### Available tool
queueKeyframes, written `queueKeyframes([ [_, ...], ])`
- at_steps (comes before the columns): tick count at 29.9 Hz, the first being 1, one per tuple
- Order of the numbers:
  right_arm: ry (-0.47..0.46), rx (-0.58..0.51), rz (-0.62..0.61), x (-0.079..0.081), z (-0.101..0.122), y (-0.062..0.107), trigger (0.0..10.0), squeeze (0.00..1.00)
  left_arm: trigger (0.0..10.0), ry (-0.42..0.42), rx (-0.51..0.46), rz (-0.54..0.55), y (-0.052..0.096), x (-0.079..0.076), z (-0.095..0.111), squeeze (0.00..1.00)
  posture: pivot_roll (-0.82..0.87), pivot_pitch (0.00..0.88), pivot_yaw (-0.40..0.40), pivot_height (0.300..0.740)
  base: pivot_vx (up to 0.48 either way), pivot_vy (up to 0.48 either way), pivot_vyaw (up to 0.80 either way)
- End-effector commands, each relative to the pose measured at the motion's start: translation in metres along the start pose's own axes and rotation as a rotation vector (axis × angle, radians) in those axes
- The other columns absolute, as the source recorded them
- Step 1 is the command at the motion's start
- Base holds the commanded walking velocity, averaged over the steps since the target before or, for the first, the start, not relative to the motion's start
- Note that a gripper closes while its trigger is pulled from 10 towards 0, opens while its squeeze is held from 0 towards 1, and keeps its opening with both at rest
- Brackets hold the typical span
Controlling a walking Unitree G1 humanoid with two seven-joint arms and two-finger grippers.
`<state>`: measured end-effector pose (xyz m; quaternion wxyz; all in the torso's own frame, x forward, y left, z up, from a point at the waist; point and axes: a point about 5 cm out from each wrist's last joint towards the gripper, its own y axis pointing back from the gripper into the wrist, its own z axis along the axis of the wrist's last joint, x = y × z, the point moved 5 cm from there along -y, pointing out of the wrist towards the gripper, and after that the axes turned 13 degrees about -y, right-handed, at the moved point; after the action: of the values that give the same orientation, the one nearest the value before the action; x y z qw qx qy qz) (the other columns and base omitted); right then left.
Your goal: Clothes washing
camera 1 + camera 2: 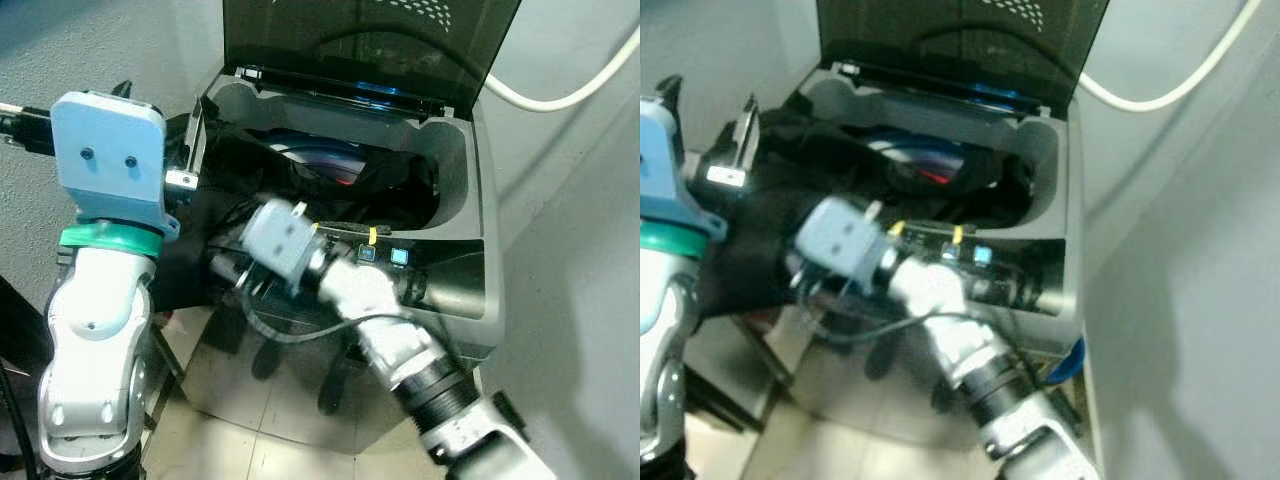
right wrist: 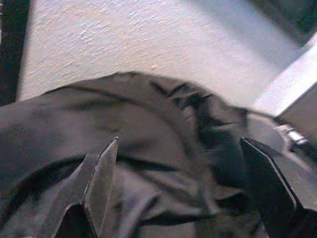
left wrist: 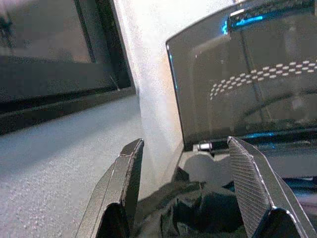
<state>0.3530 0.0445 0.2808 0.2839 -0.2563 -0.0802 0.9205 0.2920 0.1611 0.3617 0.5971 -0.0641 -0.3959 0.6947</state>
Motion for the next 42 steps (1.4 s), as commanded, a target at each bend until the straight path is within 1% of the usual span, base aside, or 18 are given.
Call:
queueKeyframes([
  [1, 0.012, -0.004, 0.013, 0.001, 0.004, 0.000, 10.0, 0.00, 10.0, 0.031, 0.024, -0.011, 0.002, 0.000, -0.004, 0.00, 0.17, 0.159, -0.027, 0.740, 0.000, 0.000, 0.00],
  [2, 0.063, 0.014, 0.009, -0.005, 0.005, 0.003, 10.0, 0.00, 10.0, 0.057, 0.033, -0.019, 0.002, 0.000, -0.005, 0.00, 0.17, 0.159, -0.027, 0.740, 0.000, 0.000, 0.00],
  [3, 0.063, 0.014, 0.009, -0.005, 0.005, 0.003, 10.0, 0.00, 10.0, 0.057, 0.033, -0.019, 0.002, 0.000, -0.005, 0.00, 0.17, 0.159, -0.027, 0.740, 0.000, 0.000, 0.00],
  [4, 0.102, 0.045, 0.016, -0.008, 0.002, 0.005, 10.0, 0.00, 10.0, 0.070, 0.033, -0.027, 0.001, 0.001, -0.005, 0.00, 0.18, 0.160, -0.027, 0.740, 0.000, 0.000, 0.00],
  [6, 0.106, 0.079, 0.052, -0.005, -0.004, 0.008, 10.0, 0.00, 10.0, 0.080, 0.030, -0.034, 0.000, 0.002, -0.005, 0.00, 0.18, 0.159, -0.027, 0.740, 0.000, 0.000, 0.00],
  [7, 0.071, 0.111, 0.114, 0.002, -0.009, 0.012, 10.0, 0.00, 10.0, 0.080, 0.026, -0.043, -0.001, 0.002, -0.004, 0.00, 0.18, 0.159, -0.027, 0.740, 0.000, 0.000, 0.00],
  [8, 0.071, 0.111, 0.114, 0.002, -0.009, 0.012, 10.0, 0.00, 10.0, 0.080, 0.026, -0.043, -0.001, 0.002, -0.004, 0.00, 0.18, 0.159, -0.027, 0.740, 0.000, 0.000, 0.00],
  [10, -0.005, 0.147, 0.256, 0.019, -0.011, 0.023, 10.0, 0.00, 10.0, 0.077, 0.019, -0.061, -0.002, 0.002, -0.003, 0.00, 0.18, 0.160, -0.027, 0.740, 0.000, 0.000, 0.00],
  [15, -0.031, 0.182, 0.333, 0.028, -0.010, 0.029, 10.0, 0.00, 10.0, 0.074, 0.016, -0.073, -0.003, 0.002, -0.002, 0.00, 0.17, 0.160, -0.028, 0.740, 0.000, 0.000, 0.00],
  [22, -0.102, 0.184, 0.328, 0.038, -0.012, 0.022, 10.0, 0.00, 10.0, 0.076, 0.012, -0.078, -0.004, 0.001, 0.000, 0.00, 0.17, 0.160, -0.027, 0.740, 0.000, 0.000, 0.00],
  [24, -0.122, 0.216, 0.259, 0.038, -0.023, 0.013, 10.0, 0.00, 10.0, 0.077, 0.011, -0.078, -0.005, 0.001, 0.001, 0.00, 0.18, 0.162, -0.030, 0.740, 0.000, 0.000, 0.00],
  [26, -0.130, 0.226, 0.237, 0.037, -0.026, 0.011, 10.0, 0.00, 10.0, 0.076, 0.011, -0.078, -0.005, 0.001, 0.001, 0.00, 0.18, 0.162, -0.030, 0.740, 0.000, 0.000, 0.00],
  [28, -0.130, 0.226, 0.237, 0.037, -0.026, 0.011, 10.0, 0.00, 10.0, 0.076, 0.011, -0.078, -0.005, 0.001, 0.001, 0.00, 0.18, 0.162, -0.030, 0.740, 0.000, 0.000, 0.00],
  [31, -0.115, 0.250, 0.176, 0.036, -0.033, 0.005, 10.0, 0.00, 10.0, 0.076, 0.011, -0.083, -0.004, 0.001, 0.002, 0.00, 0.18, 0.165, -0.034, 0.740, 0.000, 0.000, 0.00],
  [39, -0.103, 0.272, 0.144, 0.035, -0.038, 0.005, 10.0, 0.00, 10.0, 0.084, 0.025, -0.104, -0.001, -0.002, 0.000, 0.00, 0.18, 0.165, -0.038, 0.740, 0.000, 0.000, 0.00],
  [40, -0.099, 0.274, 0.143, 0.035, -0.038, 0.005, 3.1, 0.00, 10.0, 0.086, 0.025, -0.106, -0.001, -0.002, 0.000, 0.00, 0.18, 0.165, -0.038, 0.740, 0.000, 0.000, 0.00],
  [41, -0.094, 0.275, 0.144, 0.035, -0.038, 0.005, 3.1, 0.00, 10.0, 0.087, 0.026, -0.108, -0.001, -0.003, 0.000, 0.00, 0.18, 0.165, -0.037, 0.740, 0.000, 0.000, 0.00],
  [42, -0.087, 0.274, 0.142, 0.035, -0.038, 0.005, 0.0, 0.00, 10.0, 0.089, 0.027, -0.108, -0.001, -0.003, -0.001, 0.00, 0.18, 0.165, -0.038, 0.740, 0.000, 0.000, 0.00],
])
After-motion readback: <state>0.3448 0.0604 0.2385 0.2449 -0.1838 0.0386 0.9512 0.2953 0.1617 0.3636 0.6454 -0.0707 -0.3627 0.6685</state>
